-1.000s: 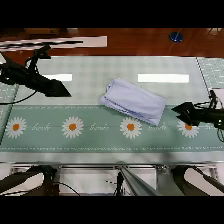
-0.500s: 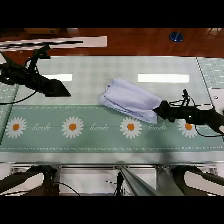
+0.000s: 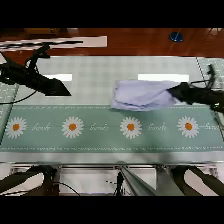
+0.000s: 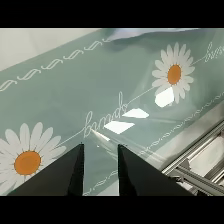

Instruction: Fold the shirts.

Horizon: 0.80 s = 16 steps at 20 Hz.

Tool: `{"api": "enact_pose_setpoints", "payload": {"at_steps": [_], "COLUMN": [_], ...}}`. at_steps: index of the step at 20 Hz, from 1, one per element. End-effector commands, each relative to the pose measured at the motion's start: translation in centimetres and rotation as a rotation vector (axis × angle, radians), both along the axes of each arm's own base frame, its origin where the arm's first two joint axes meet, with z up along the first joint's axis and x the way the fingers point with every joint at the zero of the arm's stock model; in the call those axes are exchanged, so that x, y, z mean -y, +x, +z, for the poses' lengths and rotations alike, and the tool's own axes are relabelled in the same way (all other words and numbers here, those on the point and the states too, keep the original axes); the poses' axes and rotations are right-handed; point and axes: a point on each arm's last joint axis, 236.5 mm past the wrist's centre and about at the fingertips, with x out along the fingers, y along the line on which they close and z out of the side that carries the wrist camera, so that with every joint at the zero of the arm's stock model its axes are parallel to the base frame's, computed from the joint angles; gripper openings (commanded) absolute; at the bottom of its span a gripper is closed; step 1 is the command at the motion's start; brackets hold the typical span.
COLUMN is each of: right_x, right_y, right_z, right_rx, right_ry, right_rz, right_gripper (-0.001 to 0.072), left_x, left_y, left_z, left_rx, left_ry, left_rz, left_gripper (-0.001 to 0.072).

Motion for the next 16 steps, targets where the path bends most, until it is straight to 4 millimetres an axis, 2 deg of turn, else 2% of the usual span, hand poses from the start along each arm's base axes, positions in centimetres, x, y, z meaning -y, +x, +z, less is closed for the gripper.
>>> {"api": "enact_pose_setpoints", "payload": {"at_steps": [1,3,4,6,9,11,14,16], "right_x": [5.6,9.9,12.2,16.5,20.8,22.2,22.0,22.7], "right_y": [-3.7,-7.3,-9.5,-14.9,-22.7,-26.8,-31.2,-34.5], "right_z": [7.2,8.3,8.1,6.9,5.0,4.6,3.8,4.0], "right_rx": [-0.013,-0.106,-0.182,-0.377,-0.664,-0.814,-0.995,-1.117], "right_ry": [-0.106,-0.227,-0.291,-0.399,-0.490,-0.525,-0.493,-0.539], "right_rz": [-0.141,-0.237,-0.284,-0.379,-0.502,-0.570,-0.627,-0.699], "right_gripper": [0.0026,0.0026,0.0026,0.0026,0.0026,0.0026,0.0026,0.0026], "left_x": [-0.1,-0.1,-0.1,-0.1,-0.1,-0.1,-0.1,-0.1], "left_y": [0.9,0.9,0.9,0.9,0.9,0.9,1.0,1.2], "left_z": [0.1,0.0,0.0,0.0,0.0,0.0,0.0,0.1], "left_rx": [0.033,0.048,0.061,0.084,0.106,0.111,0.116,0.123], "left_ry": [0.002,0.005,0.007,0.012,0.015,0.016,0.017,0.018], "left_rz": [0.017,-0.005,-0.022,-0.052,-0.082,-0.087,-0.083,-0.078], "left_gripper": [0.0277,0.0277,0.0278,0.0278,0.0277,0.0278,0.0277,0.0278]}}
